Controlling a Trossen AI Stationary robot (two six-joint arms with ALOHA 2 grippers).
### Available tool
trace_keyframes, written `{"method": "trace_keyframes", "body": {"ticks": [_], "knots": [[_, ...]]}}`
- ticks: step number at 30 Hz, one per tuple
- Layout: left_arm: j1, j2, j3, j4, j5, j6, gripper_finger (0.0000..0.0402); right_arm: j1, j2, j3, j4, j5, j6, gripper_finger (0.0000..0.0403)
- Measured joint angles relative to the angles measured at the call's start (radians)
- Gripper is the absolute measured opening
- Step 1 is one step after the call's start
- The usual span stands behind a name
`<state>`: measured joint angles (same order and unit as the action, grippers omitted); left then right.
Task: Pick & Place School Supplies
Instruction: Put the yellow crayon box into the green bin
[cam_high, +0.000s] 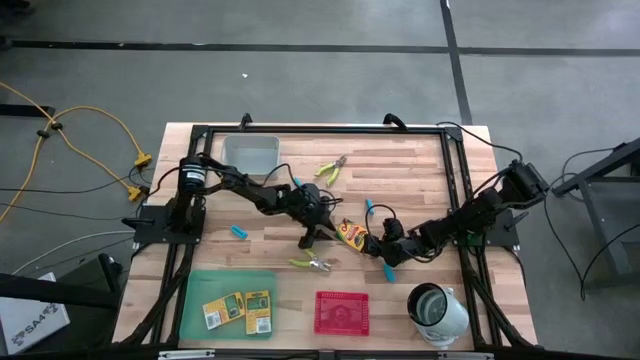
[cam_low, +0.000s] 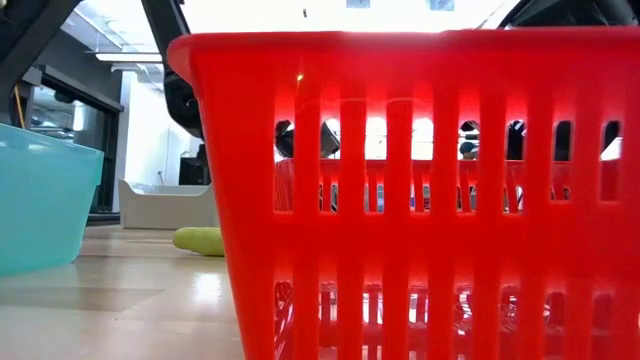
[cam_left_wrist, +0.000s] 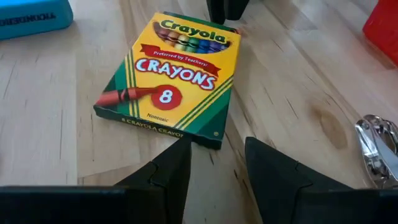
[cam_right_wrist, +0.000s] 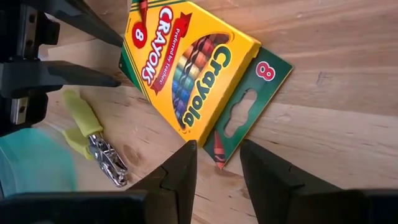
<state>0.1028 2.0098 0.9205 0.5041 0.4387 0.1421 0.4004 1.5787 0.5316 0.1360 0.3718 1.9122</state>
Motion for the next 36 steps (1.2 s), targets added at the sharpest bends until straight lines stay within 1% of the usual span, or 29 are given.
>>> {"method": "trace_keyframes", "body": {"ticks": [14, 19, 26, 28, 31, 36], "knots": [[0.000, 0.001, 0.005, -0.006, 0.009, 0.000, 0.0148, -0.001, 0.000, 0.000, 0.000, 0.013, 0.007, 0.0118], [-0.001, 0.001, 0.006, -0.006, 0.009, 0.000, 0.0148, 0.004, 0.000, 0.000, 0.000, -0.034, 0.033, 0.0118], [-0.001, 0.001, 0.006, -0.005, 0.009, -0.006, 0.0148, 0.005, 0.000, 0.000, -0.002, -0.003, 0.032, 0.0118], [-0.004, 0.001, 0.007, -0.008, 0.008, -0.006, 0.0148, 0.005, 0.000, 0.000, -0.002, -0.012, 0.032, 0.0118], [-0.005, 0.001, 0.007, -0.010, 0.008, -0.007, 0.0148, 0.006, -0.001, 0.000, -0.003, -0.052, 0.050, 0.0118], [-0.005, 0.001, 0.007, -0.009, 0.009, -0.015, 0.0148, 0.030, -0.001, 0.001, -0.011, -0.060, 0.084, 0.0118]]}}
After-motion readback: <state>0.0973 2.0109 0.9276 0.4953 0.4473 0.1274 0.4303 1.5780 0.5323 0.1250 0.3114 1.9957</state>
